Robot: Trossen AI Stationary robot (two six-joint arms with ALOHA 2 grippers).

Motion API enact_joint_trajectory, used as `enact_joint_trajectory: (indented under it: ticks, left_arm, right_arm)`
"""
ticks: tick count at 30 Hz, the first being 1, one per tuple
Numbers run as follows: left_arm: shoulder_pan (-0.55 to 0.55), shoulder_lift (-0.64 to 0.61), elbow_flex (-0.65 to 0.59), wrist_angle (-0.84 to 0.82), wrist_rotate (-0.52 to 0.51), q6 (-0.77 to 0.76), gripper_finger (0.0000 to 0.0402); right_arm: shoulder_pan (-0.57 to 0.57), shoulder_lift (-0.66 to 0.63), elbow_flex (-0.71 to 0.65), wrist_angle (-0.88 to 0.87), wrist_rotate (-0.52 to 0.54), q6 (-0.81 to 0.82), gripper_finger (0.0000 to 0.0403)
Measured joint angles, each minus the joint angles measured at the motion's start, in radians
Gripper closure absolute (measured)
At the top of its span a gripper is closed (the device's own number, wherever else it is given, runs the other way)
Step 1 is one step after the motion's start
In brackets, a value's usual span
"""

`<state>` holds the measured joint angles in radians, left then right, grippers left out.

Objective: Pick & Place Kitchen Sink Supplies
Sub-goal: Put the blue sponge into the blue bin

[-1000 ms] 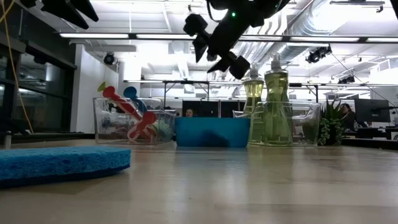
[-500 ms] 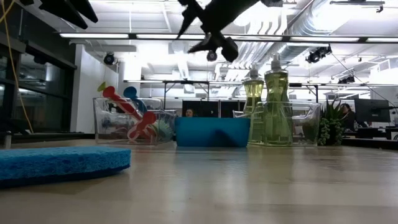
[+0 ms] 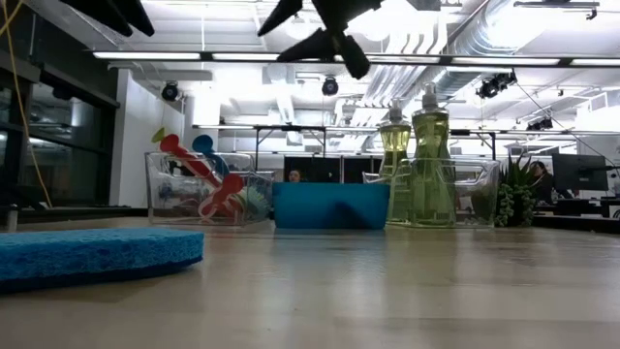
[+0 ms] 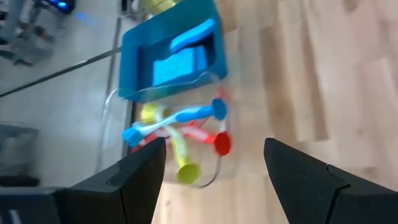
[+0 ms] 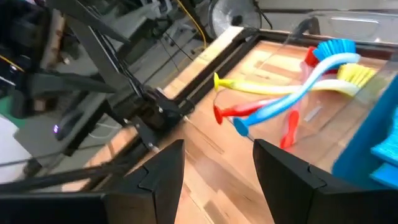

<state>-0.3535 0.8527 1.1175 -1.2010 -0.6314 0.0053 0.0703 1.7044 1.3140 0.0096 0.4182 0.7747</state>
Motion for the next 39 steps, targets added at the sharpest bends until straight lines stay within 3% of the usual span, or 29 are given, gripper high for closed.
enact_joint_trajectory:
  ticks: [4,11,17,28,34,39]
  left_arm:
    - [0.0,0.041,0.0,0.054,0.043,-0.019,0.0136]
    - [0.0,0.17,0.0,0.103,0.075,-0.071,0.0136]
    - [0.0,0.278,0.0,0.173,0.127,-0.098,0.0136]
    - [0.0,0.399,0.0,0.293,0.246,-0.155,0.0136]
    - [-0.013,0.46,0.0,0.338,0.343,-0.213,0.0136]
    - [-0.068,0.511,0.0,0.374,0.36,-0.29,0.0136]
  right_arm:
    - [0.017,-0.054,-0.001,-0.102,0.033,-0.015,0.0217]
    - [0.112,-0.176,-0.001,-0.267,0.184,-0.122,0.0217]
    - [0.211,-0.258,-0.057,-0.379,0.336,-0.119,0.0217]
    - [0.325,-0.497,-0.493,-0.013,0.326,0.015,0.0217]
    - [0.369,-0.578,-0.625,0.074,0.361,0.037,0.0217]
    - [0.39,-0.609,-0.668,0.083,0.365,0.053,0.0217]
